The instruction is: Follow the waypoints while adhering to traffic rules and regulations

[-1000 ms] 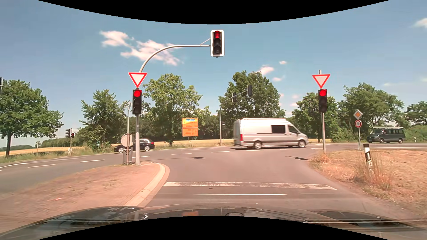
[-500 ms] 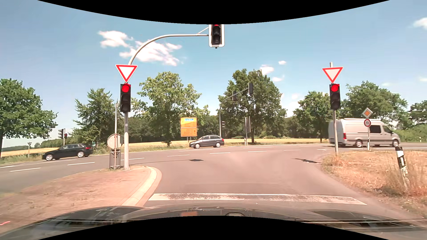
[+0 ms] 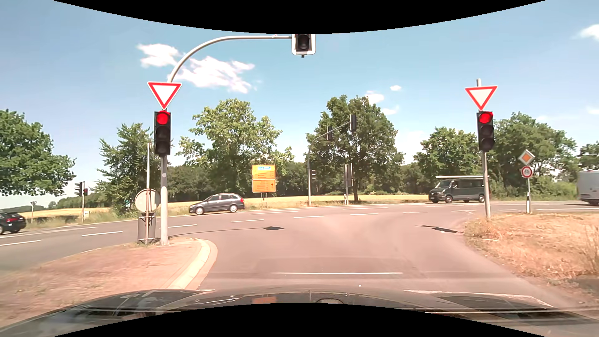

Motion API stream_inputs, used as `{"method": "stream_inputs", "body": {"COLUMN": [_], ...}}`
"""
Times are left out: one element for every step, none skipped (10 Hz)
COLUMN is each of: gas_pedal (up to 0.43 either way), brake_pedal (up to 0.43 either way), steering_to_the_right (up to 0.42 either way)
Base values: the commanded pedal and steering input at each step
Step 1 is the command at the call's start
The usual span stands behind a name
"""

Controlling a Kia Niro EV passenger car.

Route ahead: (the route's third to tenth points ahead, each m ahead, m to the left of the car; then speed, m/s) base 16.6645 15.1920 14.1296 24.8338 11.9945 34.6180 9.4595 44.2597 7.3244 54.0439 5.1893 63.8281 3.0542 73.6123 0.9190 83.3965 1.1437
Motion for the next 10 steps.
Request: {"method": "stream_inputs", "body": {"gas_pedal": [0.000,0.000,0.000,0.000,0.000,0.000,0.000,0.000,0.000,0.000], "brake_pedal": [0.128,0.134,0.134,0.134,0.134,0.128,0.134,0.134,0.128,0.134], "steering_to_the_right": [-0.006,-0.006,-0.006,-0.006,-0.006,-0.006,-0.006,-0.006,-0.006,-0.006]}}
